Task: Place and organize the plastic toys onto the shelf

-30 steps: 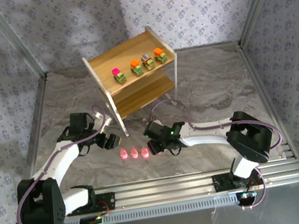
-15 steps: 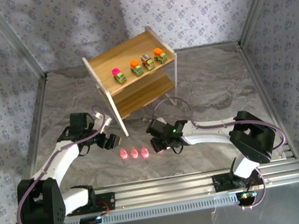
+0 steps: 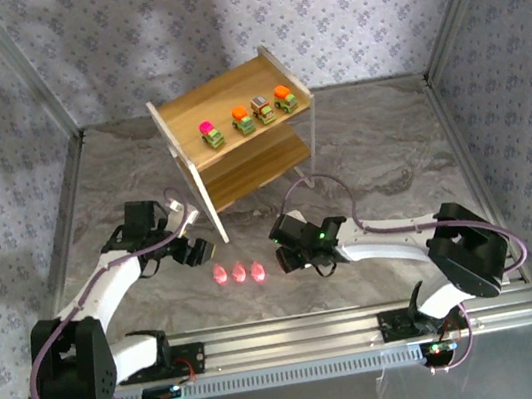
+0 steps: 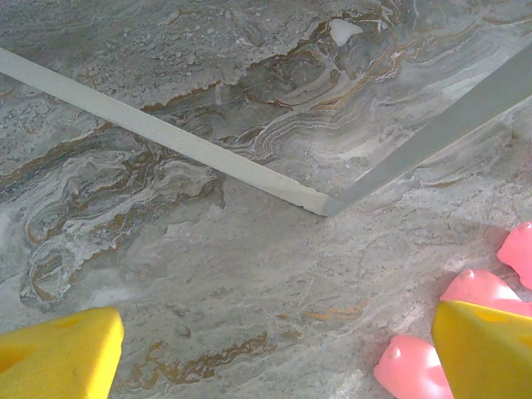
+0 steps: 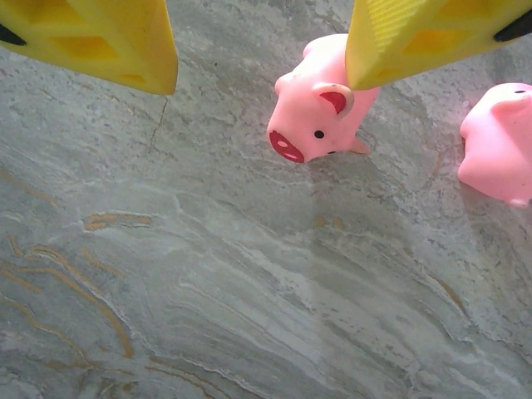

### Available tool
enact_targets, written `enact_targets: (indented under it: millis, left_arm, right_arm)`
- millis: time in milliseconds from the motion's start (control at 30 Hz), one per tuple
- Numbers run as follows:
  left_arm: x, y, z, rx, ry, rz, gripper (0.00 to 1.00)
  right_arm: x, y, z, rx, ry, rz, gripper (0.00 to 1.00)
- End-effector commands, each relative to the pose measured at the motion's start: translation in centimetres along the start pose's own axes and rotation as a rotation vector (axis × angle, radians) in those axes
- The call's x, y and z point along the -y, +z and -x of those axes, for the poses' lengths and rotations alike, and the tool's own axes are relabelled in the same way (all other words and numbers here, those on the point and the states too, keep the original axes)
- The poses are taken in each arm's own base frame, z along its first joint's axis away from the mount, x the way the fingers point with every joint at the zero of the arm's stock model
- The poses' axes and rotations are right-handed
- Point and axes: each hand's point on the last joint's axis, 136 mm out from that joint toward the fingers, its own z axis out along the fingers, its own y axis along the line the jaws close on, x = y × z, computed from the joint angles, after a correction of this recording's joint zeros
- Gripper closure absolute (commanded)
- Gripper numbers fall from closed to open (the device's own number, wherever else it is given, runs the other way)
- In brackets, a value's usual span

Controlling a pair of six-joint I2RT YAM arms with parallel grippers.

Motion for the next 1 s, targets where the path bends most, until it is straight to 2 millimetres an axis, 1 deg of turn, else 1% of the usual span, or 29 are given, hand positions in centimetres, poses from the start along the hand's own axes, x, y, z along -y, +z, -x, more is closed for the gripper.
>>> enact_targets:
  millis: [0,133,367,433,567,600,667,833,967]
  left_arm:
    - [0.2,0.1,0.1,0.007,0.005,-0.011,0.04]
    - [0.3,0.1,0.0,0.006,0.005,-0.012,0.04]
    - [0.3,0.2,0.1,0.009,0.005,-0.014,0.04]
    - [0.3,0.2,0.1,0.007,0.005,-0.017,0.04]
    - [0.3,0.2,0.2,0.009,0.007,-0.017,0.04]
    - [0.4,0.3,0.1,0.007,0.006,-0.018,0.04]
    - [0.3,0.3,0.1,0.008,0.006,-0.016,0.04]
    - [0.4,0.2,0.2,0.010,0.008,-0.017,0.04]
    - [0.4,0.2,0.2,0.012,0.007,-0.017,0.04]
  right_arm:
    - [0.7,-0.2,-0.5,-0.004,0.017,-0.027,0.42]
    - [0.8,0.1,-0.7,-0.012,0.018,-0.032,0.42]
    - [1.1,-0.4,-1.0,-0.006,0.024,-0.029,0.42]
    - [0.9,-0.9,-0.7,0.007,0.000,-0.022,0.42]
    - [1.3,-2.1,-0.2,0.016,0.004,-0.012,0.42]
    - [1.1,-2.2,-0.2,0.014,0.009,0.001,0.42]
    - [0.1,-2.0,-0.3,0.007,0.023,0.030,0.43]
    - [-0.8,-1.3,-0.8,0.009,0.081,-0.023,0.40]
    - [-1.2,-1.3,-1.2,0.015,0.094,-0.083,0.40]
